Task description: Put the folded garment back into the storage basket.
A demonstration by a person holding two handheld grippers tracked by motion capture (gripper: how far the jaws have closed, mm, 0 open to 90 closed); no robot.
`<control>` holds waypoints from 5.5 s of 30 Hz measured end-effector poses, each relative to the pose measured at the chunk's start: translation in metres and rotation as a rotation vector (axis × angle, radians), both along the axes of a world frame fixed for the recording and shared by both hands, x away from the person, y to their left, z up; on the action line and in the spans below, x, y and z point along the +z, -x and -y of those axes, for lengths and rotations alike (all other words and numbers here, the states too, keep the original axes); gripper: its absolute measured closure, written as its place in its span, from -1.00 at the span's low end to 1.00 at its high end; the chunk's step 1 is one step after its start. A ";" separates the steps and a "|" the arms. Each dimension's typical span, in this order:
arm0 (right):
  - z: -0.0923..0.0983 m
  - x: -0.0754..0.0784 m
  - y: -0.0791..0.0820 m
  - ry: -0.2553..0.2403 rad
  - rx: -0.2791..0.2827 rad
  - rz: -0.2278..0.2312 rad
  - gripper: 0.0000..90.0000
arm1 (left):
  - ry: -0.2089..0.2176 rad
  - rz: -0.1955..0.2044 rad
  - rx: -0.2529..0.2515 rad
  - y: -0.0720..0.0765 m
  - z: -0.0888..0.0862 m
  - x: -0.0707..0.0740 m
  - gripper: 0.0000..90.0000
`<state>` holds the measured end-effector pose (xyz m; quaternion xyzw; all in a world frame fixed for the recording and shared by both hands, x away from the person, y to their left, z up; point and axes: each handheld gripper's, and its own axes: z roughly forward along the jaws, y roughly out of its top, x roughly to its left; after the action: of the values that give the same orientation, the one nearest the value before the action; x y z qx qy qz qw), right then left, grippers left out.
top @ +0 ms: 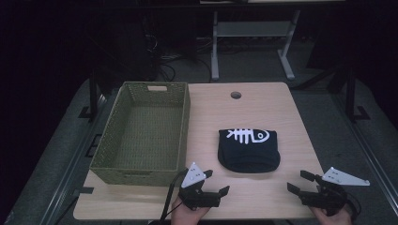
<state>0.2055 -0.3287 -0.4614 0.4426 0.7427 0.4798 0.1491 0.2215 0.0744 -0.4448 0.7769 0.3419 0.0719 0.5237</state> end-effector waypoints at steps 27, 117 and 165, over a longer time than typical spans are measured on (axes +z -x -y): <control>-0.007 0.033 -0.043 0.017 0.010 -0.017 -0.54 | -0.012 -0.038 0.049 -0.042 0.033 0.004 -0.58; -0.031 0.002 -0.123 -0.027 -0.054 -0.206 0.61 | 0.028 -0.301 0.228 -0.132 0.068 -0.013 0.54; -0.051 0.117 -0.130 -0.169 0.034 -0.117 0.61 | 0.079 -0.152 0.116 -0.142 0.019 0.113 0.53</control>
<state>0.3352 -0.2772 -0.3448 0.4682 0.7145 0.5165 0.0592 0.3637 0.0554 -0.3317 0.7380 0.4275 0.0293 0.5213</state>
